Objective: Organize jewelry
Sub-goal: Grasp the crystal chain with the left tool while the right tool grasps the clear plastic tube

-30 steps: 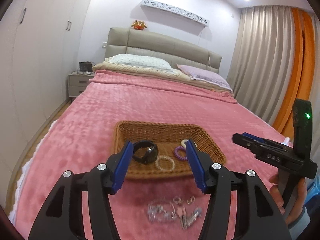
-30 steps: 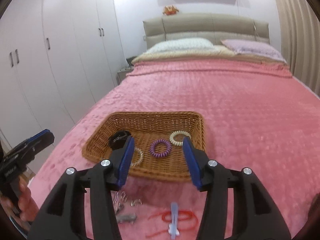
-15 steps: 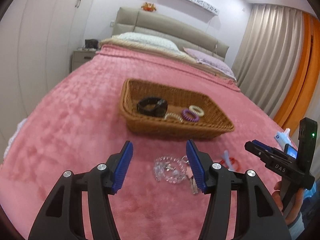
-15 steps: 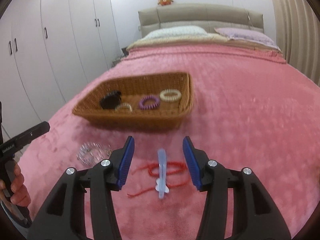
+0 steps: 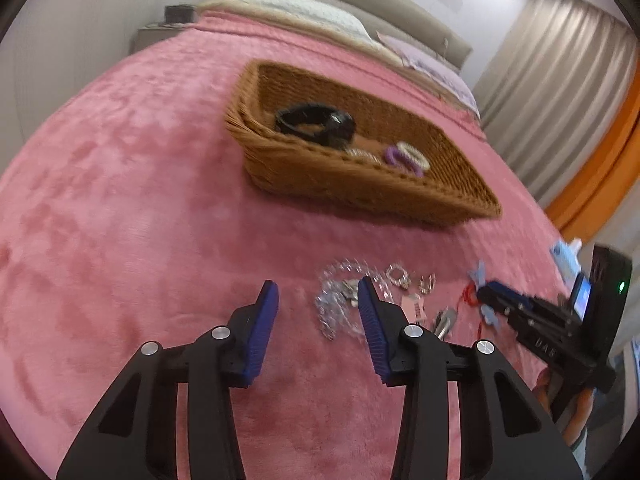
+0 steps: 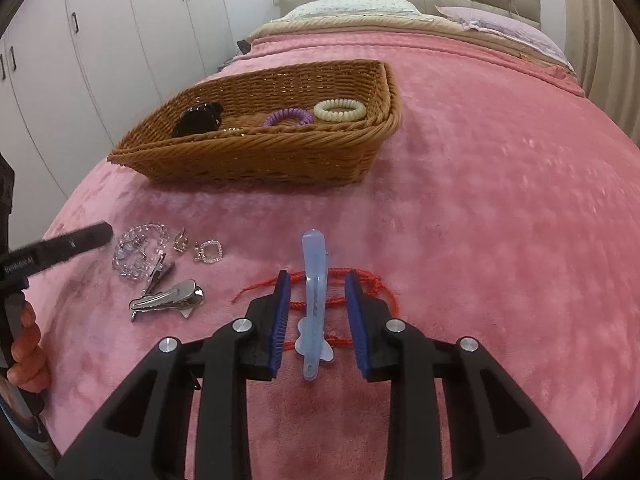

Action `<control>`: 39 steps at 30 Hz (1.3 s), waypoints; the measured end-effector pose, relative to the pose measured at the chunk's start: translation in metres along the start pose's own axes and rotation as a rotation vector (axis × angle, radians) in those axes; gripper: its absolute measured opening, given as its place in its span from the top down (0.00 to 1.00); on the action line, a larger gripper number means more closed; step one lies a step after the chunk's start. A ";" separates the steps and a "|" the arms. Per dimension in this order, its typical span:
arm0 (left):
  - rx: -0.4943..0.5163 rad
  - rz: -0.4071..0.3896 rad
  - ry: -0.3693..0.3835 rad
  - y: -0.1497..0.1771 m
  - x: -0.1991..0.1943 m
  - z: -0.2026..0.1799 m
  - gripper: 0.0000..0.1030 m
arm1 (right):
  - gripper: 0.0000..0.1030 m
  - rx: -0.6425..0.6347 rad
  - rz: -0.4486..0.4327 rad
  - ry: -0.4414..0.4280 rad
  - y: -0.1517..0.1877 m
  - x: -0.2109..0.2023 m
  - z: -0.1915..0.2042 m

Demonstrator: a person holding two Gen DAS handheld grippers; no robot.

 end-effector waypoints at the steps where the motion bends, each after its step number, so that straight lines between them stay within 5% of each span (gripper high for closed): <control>1: 0.013 0.011 -0.013 0.001 0.003 -0.002 0.62 | 0.75 0.002 0.001 0.003 -0.001 0.001 -0.001; 9: 0.067 0.043 -0.090 0.006 0.013 -0.009 0.66 | 0.83 -0.012 0.017 0.047 -0.001 0.010 0.003; 16: 0.110 0.006 -0.141 0.006 0.007 -0.015 0.93 | 0.91 -0.023 0.013 0.048 -0.001 0.010 0.003; 26: 0.084 -0.130 -0.003 0.005 -0.047 -0.026 0.93 | 0.91 -0.032 -0.110 -0.010 -0.004 -0.021 0.008; 31: -0.004 -0.113 0.073 0.021 -0.069 -0.014 0.93 | 0.91 -0.066 -0.140 -0.073 -0.003 -0.038 0.024; 35: -0.110 -0.066 0.223 0.048 -0.077 0.008 0.92 | 0.91 -0.105 -0.126 -0.133 0.002 -0.043 0.041; 39: -0.187 -0.045 0.201 0.061 -0.078 0.034 0.92 | 0.91 -0.141 -0.116 -0.139 0.008 -0.042 0.054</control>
Point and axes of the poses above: each gripper's, at about its wrist camera, not at the fingertips, and x roughly the way its jaws point, z to its left, y to its underside, the point moved 5 cm from there along x, roughly the way its jaws point, and after that the axes turned 4 degrees about x, right-handed, at the moved point
